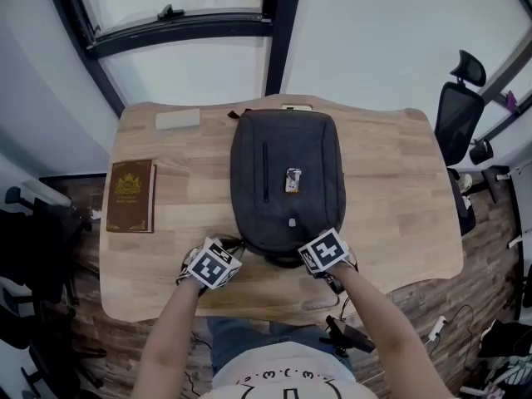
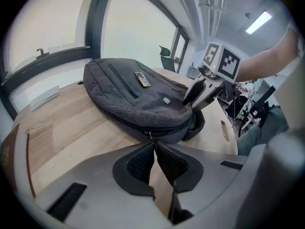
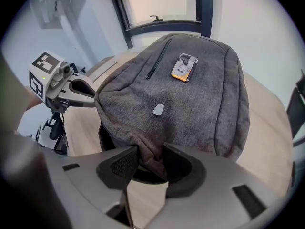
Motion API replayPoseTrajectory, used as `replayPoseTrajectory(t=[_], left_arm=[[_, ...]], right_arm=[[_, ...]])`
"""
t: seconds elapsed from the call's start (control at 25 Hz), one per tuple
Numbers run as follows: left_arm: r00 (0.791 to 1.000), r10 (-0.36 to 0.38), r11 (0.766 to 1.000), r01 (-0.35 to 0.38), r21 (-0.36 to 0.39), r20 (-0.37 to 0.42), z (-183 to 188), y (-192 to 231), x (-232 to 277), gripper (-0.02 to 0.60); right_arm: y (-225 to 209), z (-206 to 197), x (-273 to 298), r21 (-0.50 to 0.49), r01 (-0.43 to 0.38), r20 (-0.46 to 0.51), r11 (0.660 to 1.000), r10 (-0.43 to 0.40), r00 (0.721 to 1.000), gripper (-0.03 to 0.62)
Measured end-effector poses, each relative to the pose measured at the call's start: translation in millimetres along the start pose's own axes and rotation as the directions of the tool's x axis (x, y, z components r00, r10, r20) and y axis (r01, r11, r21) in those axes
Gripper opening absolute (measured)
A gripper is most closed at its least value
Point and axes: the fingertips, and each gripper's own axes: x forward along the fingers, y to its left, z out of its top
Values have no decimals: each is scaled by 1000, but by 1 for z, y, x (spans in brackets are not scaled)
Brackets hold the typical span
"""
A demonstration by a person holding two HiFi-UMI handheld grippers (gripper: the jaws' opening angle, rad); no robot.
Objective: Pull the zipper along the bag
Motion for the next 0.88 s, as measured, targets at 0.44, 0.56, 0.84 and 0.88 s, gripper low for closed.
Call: replayPoseTrajectory(t=[0.44,0.56,0.84,0.88], left_arm=[[1000,-28,998,27,-63,-15,-3,-20,9,20],[994,-109,994,108,-35,-15,-1,-43,18,20],[959,-271,951,279,133,-79,10,-102,44,20],[954,-288,944,298,143,-85,14,-110,47,20]], right_arm=[[0,-17,-30,-291,111,107,950,-83,991,233],[-17,-26,-46,-283,209,135,936,-176,975,253],[-56,-88,-85,-91,497,117,863,-486,866,327],[-51,-95,-88,-4,480,123,877,-476,871,327]])
